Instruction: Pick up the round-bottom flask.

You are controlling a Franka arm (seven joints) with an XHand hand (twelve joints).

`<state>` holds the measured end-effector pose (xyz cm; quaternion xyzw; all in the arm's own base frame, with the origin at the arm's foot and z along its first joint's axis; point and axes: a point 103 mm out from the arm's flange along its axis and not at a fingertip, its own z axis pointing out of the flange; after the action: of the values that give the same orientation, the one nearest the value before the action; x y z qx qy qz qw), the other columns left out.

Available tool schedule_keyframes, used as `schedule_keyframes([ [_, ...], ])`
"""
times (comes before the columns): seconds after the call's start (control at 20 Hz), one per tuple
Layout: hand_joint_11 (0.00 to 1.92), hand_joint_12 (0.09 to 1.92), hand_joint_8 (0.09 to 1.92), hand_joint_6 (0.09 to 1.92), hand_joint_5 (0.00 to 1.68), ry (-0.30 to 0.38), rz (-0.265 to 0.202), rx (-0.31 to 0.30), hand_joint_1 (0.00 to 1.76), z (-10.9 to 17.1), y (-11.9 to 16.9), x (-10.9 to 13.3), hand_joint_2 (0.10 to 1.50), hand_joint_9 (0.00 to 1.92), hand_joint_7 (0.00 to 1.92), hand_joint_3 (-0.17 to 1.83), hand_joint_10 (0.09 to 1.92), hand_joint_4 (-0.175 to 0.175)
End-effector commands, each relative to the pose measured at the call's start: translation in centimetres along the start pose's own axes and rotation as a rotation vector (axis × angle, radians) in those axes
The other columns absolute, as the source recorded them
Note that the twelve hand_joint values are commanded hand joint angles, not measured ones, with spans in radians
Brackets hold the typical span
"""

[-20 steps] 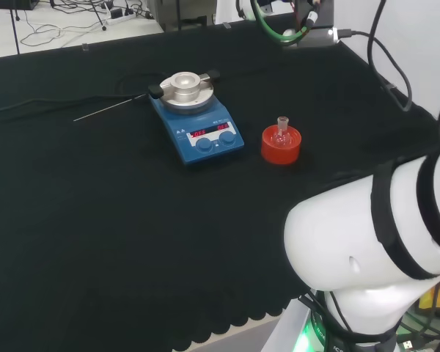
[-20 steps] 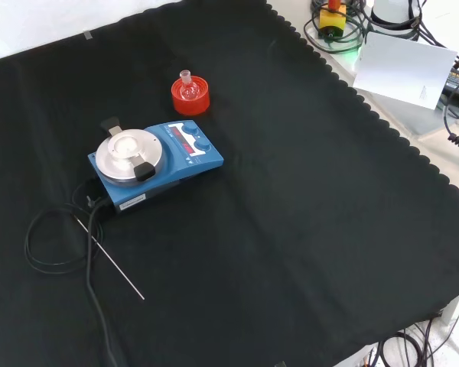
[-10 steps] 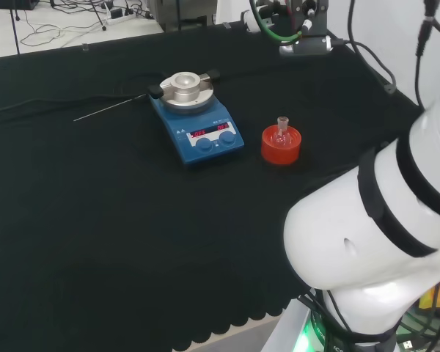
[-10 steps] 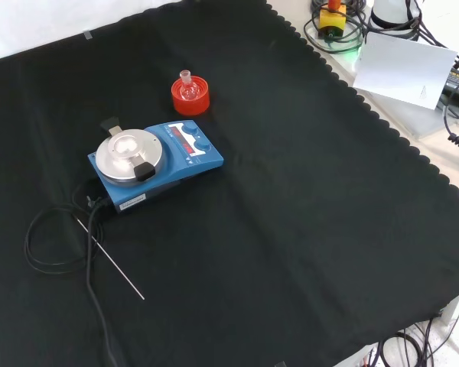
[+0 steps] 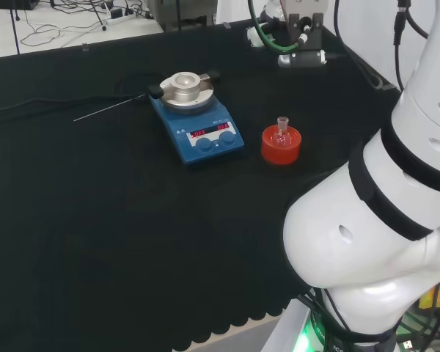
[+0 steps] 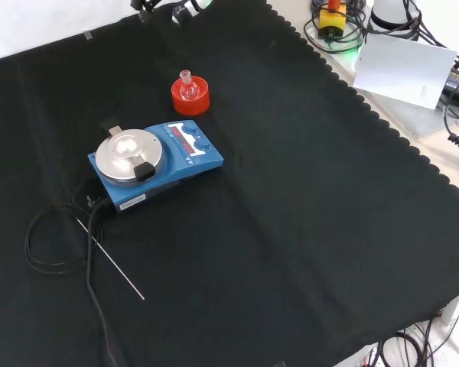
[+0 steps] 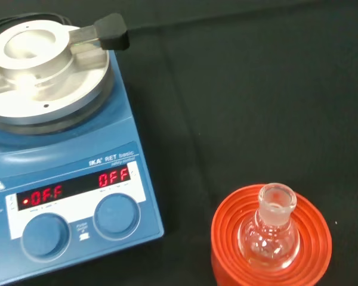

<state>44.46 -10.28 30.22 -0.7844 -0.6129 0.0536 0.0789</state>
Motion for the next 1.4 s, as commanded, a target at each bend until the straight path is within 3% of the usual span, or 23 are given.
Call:
schedule_keyframes([
  [0.05, 0.01, 1.42, 0.63, 0.43, 0.45, 0.028, 0.013, -0.029, 0.65, 2.6, 0.3, -2.0, 1.06, 0.33, 0.13, 0.31, 0.72, -0.042],
  [0.2, 0.03, 1.42, 0.66, 0.43, 0.51, 0.041, 0.024, -0.035, 0.79, 4.0, 0.2, -2.5, 0.88, 0.37, 0.15, 0.51, 0.72, -0.047],
  [0.45, 0.07, 1.42, 0.68, 0.47, 0.56, 0.047, 0.045, -0.028, 0.88, 6.3, 0.2, -3.4, 0.73, 0.42, 0.20, 0.67, 0.72, -0.053],
  [1.0, 0.11, 1.42, 0.70, 0.52, 0.60, 0.066, 0.084, -0.001, 0.91, 10.6, 1.2, -5.2, 0.67, 0.45, 0.24, 0.71, 0.72, -0.061],
  [1.4, 0.12, 1.41, 0.70, 0.55, 0.61, 0.102, 0.087, 0.020, 0.92, 13.8, 1.2, -5.5, 0.65, 0.47, 0.26, 0.72, 0.72, -0.062],
])
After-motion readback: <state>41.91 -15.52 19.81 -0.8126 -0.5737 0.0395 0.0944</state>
